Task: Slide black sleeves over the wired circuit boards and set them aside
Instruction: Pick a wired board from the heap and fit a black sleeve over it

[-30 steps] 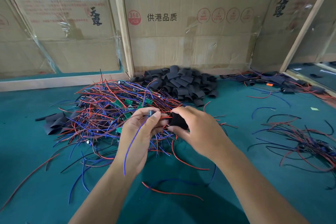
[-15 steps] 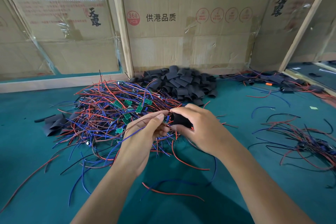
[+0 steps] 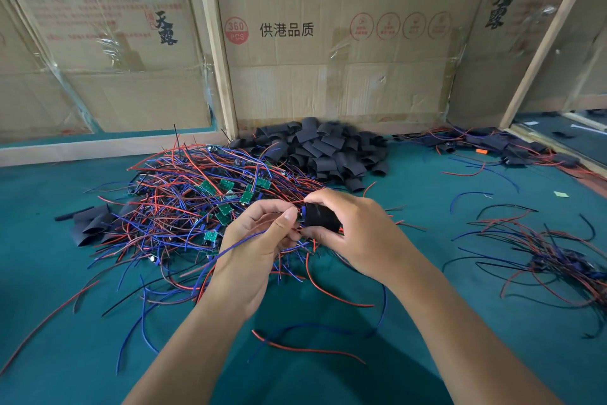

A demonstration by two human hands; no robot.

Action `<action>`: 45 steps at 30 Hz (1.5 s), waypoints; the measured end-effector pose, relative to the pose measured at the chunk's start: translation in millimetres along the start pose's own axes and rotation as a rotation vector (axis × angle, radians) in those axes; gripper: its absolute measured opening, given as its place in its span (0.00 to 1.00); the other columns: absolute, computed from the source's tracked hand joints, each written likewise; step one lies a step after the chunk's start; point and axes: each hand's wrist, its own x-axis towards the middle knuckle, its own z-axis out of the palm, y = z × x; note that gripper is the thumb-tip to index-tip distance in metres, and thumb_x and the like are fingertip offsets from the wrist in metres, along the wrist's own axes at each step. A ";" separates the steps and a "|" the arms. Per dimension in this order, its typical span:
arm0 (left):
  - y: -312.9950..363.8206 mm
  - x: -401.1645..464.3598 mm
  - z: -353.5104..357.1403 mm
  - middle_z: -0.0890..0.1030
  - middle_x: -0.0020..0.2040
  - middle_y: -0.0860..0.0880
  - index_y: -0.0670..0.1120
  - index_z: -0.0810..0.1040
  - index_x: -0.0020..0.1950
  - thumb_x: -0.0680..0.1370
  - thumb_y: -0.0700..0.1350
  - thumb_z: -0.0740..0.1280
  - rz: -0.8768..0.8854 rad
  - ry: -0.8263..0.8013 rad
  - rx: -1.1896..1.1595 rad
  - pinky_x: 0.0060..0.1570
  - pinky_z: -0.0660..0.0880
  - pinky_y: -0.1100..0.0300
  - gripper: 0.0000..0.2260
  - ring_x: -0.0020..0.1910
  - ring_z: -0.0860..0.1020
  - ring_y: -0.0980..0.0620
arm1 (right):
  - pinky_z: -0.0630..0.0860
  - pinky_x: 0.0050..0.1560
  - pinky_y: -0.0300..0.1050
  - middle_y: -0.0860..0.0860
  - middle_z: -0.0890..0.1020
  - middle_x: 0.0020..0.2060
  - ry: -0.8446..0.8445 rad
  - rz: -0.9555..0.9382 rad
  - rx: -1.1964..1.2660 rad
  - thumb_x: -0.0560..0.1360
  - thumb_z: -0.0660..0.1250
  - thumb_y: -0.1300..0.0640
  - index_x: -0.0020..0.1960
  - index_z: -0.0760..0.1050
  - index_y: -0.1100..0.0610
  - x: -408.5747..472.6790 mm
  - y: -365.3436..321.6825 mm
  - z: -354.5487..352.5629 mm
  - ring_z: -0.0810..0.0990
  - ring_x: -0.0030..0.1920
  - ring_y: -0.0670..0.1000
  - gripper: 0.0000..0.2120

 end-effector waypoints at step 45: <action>1.8 2.1 -1.8 0.83 0.34 0.49 0.47 0.85 0.44 0.78 0.35 0.69 0.167 -0.006 0.368 0.39 0.76 0.67 0.09 0.34 0.79 0.56 | 0.74 0.50 0.46 0.47 0.82 0.50 0.012 -0.044 0.077 0.75 0.74 0.50 0.59 0.77 0.56 -0.6 1.5 -2.0 0.80 0.49 0.49 0.17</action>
